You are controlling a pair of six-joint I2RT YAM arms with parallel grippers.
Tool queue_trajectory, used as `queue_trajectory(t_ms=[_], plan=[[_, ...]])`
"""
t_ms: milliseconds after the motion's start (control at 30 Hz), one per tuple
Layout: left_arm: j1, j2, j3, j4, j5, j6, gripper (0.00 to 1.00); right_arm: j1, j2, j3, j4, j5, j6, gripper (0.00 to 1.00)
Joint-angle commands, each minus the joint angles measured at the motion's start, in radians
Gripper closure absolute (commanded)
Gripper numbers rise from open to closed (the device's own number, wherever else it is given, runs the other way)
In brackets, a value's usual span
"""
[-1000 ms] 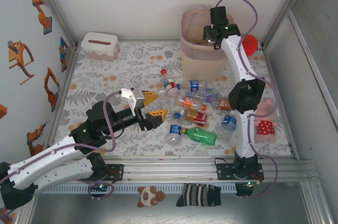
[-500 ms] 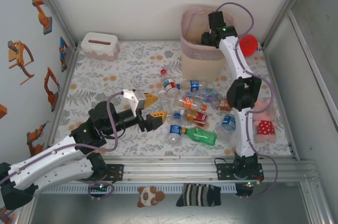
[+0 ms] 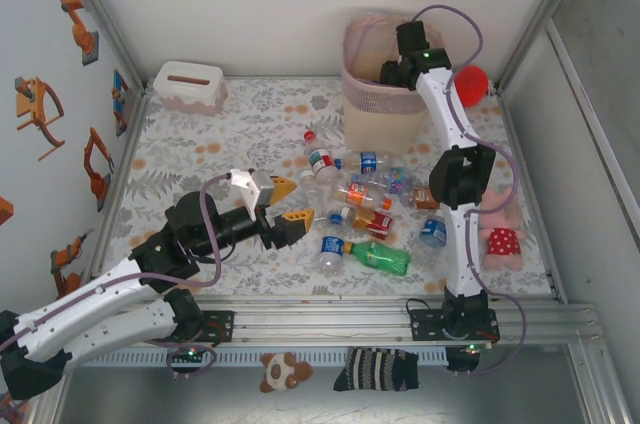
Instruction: Put the plastic bottles in the bin
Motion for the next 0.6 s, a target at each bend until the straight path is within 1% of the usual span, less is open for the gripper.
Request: queue_trajectory(t_ms=[0, 300, 567], plan=[[0.005, -0.015, 0.036, -0.010, -0.004, -0.001, 0.23, -0.016, -0.021, 0.023, -0.061, -0.009, 0.010, 0.25], [0.005, -0.024, 0.041, -0.028, -0.015, -0.006, 0.23, -0.016, -0.141, 0.028, -0.061, -0.037, 0.015, 0.23], [0.006, -0.015, 0.046, -0.048, -0.063, -0.018, 0.23, -0.012, -0.251, 0.034, -0.049, -0.060, 0.021, 0.24]])
